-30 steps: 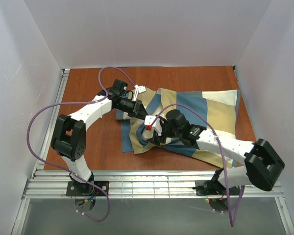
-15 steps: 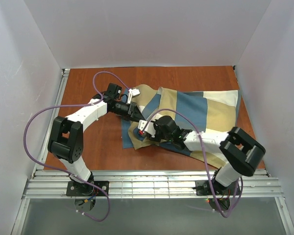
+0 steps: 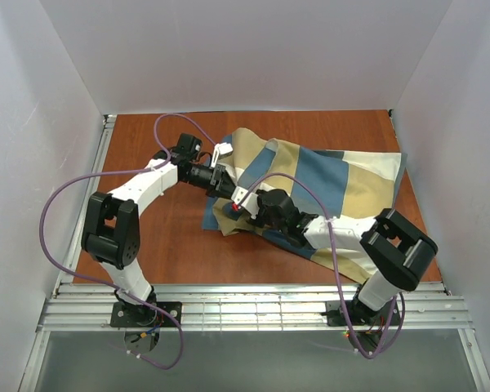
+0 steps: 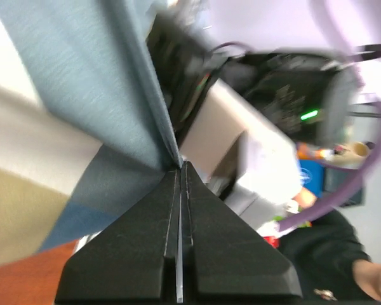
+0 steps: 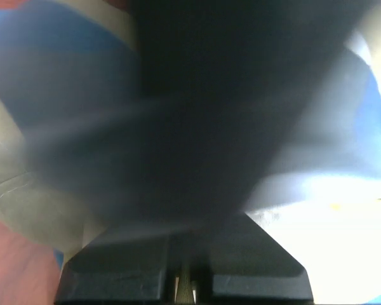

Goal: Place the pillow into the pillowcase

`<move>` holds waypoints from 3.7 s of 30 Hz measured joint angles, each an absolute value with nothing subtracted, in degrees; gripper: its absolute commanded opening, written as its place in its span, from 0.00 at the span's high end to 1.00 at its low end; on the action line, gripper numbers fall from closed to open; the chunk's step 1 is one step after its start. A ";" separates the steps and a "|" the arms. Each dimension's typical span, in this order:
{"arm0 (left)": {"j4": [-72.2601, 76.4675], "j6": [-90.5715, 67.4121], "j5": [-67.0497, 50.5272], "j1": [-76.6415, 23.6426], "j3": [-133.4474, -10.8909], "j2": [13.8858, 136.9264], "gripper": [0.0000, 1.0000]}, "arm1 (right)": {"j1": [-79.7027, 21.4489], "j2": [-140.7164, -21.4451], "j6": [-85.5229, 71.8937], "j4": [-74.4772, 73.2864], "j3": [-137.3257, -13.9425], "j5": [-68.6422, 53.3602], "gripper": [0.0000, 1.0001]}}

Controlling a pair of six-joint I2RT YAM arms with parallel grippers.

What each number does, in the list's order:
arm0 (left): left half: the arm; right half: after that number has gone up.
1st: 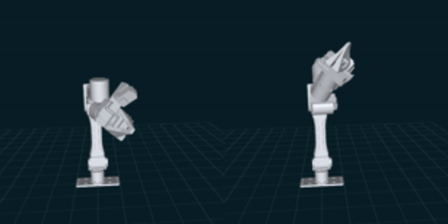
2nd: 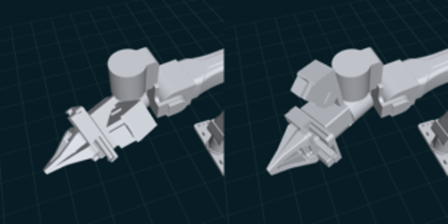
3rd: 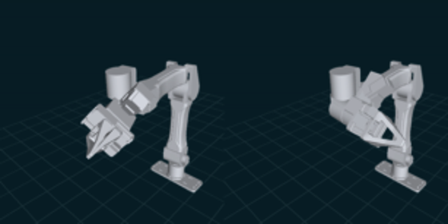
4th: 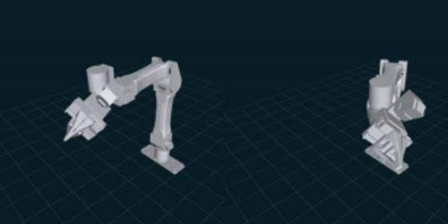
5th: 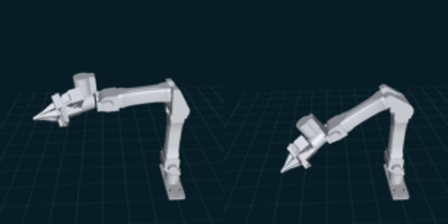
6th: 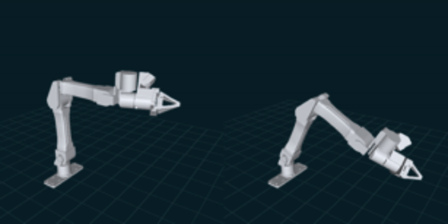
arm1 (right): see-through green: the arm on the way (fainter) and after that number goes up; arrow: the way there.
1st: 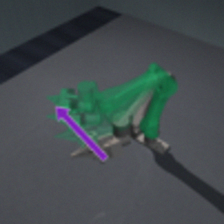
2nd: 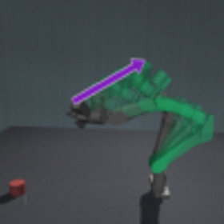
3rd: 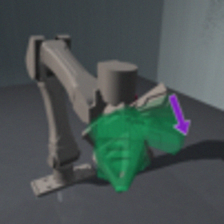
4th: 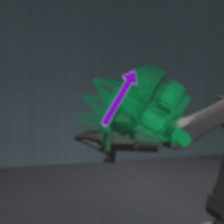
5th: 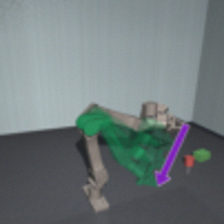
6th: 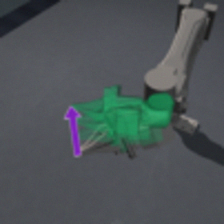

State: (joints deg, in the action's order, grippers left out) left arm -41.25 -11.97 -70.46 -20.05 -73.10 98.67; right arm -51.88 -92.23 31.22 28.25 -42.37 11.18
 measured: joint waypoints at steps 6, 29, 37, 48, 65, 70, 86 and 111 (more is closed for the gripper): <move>-32.25 -21.15 -75.96 -22.48 -82.11 102.41 1.00 | -55.61 -88.73 31.73 22.65 -40.88 9.41 0.92; -36.73 1.69 -34.41 -17.30 -71.00 88.97 0.14 | -24.91 -50.63 38.72 -31.24 -35.81 -0.49 0.31; -35.09 1.91 -27.14 -12.53 -83.70 104.47 0.14 | -10.22 -71.99 38.96 -35.40 -45.91 -12.43 0.34; -35.79 3.60 -20.93 -9.37 -114.45 136.77 0.11 | 15.18 -86.32 31.31 -39.13 -78.04 -19.40 0.23; -32.80 7.29 -11.79 -10.48 -105.67 132.97 1.00 | 11.00 -103.26 27.24 -39.94 -78.11 -17.32 0.34; -40.21 12.29 -10.55 -0.58 -112.46 134.23 1.00 | 3.42 -101.14 26.65 -38.02 -74.35 -19.49 0.37; -47.88 18.98 -26.65 4.43 -104.79 120.92 0.23 | 2.81 -105.16 26.44 -46.70 -83.61 -24.16 0.22; -42.11 8.62 -33.45 -11.57 -118.08 131.17 0.21 | 3.03 -116.95 25.91 -48.73 -99.85 -25.26 0.21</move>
State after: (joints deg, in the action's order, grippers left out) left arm -42.11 8.62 -33.45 -11.57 -118.08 131.17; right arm 3.03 -116.95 25.91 -48.73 -99.85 -25.26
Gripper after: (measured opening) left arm 0.762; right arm 0.704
